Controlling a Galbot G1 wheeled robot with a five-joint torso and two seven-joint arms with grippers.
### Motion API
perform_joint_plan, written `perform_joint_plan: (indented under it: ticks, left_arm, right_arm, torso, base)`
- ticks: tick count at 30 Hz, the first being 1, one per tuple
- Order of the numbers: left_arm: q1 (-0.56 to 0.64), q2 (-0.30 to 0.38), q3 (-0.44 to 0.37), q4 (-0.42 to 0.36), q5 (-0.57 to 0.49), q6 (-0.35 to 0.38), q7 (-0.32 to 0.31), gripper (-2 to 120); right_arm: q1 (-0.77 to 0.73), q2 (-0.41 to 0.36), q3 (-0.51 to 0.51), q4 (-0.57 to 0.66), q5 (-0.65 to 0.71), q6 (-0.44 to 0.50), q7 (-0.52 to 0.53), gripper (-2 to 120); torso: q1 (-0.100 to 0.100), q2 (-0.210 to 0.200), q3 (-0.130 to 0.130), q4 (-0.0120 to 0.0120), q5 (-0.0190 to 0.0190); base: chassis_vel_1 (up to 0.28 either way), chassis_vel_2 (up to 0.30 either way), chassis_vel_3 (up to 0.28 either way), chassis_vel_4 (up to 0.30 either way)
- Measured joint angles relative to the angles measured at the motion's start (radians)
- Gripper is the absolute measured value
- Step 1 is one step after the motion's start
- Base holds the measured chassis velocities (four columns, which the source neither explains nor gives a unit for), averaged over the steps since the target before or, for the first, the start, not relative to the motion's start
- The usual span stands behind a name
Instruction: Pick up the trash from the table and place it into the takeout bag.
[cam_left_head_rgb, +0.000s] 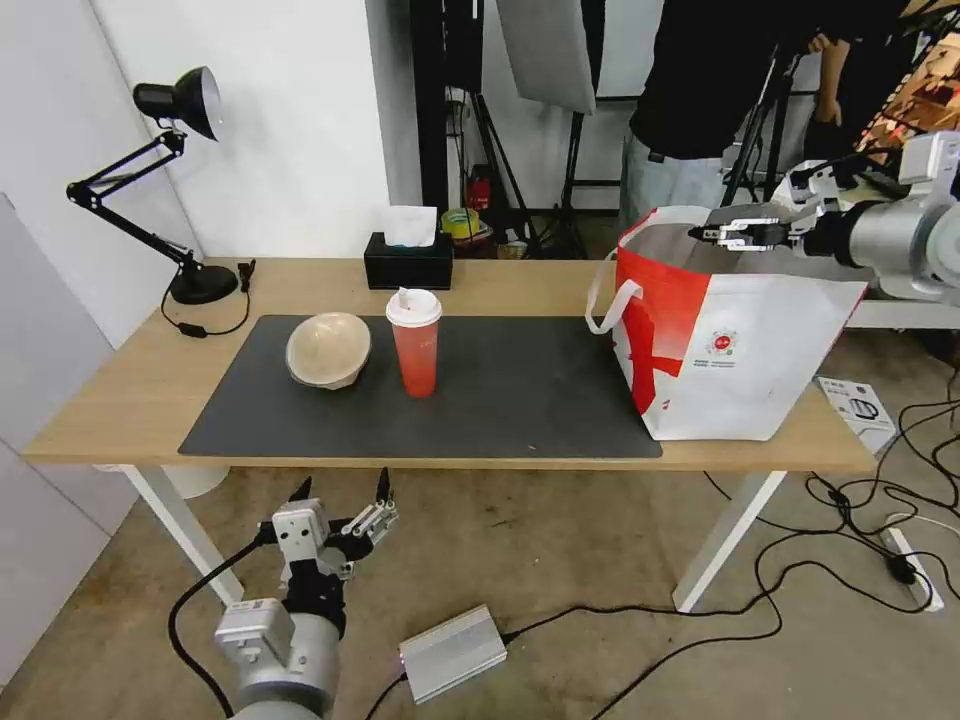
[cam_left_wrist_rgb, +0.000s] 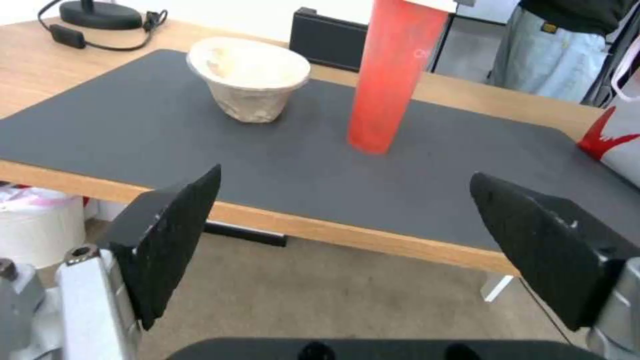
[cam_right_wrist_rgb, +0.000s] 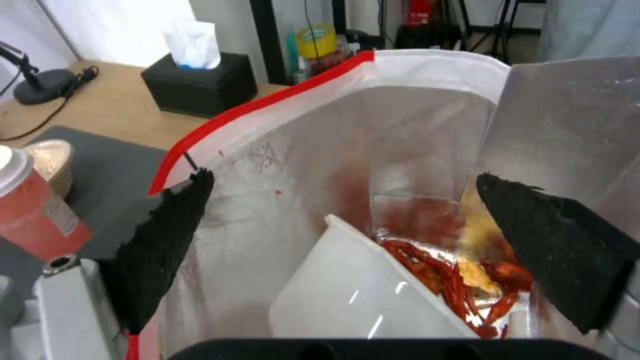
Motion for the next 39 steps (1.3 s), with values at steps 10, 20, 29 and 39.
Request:
perform_joint_plan:
  ticks: [10,20,29,39]
  left_arm:
    - [0.000,0.003,-0.003,-0.007,-0.001,-0.002,0.000,100]
    - [0.007,-0.002,-0.005,-0.013,0.002,-0.014,0.000,100]
    - [0.007,-0.012,-0.012,-0.013,0.009,-0.016,0.000,100]
    - [0.041,-0.056,-0.034,-0.032,0.040,-0.023,0.001,100]
  right_arm:
    - [-0.039,-0.010,0.037,0.087,0.036,0.166,0.030,100]
    - [-0.156,-0.065,0.073,0.354,0.021,0.513,0.212,100]
    - [-0.477,-0.016,0.262,0.599,-0.272,0.757,0.521,100]
    - [-0.792,0.043,0.329,0.734,-0.525,0.833,0.597,100]
  torso:
    - [0.000,0.000,0.000,0.0002,0.0000]
    - [0.000,0.000,0.000,0.0000,-0.0002]
    - [0.000,0.000,0.000,0.0000,-0.0003]
    - [0.000,0.000,0.000,0.0001,-0.0001]
  base:
    - [0.000,0.000,0.000,0.000]
    - [0.000,0.000,0.000,0.000]
    - [0.000,0.000,0.000,0.000]
    - [0.000,0.000,0.000,0.000]
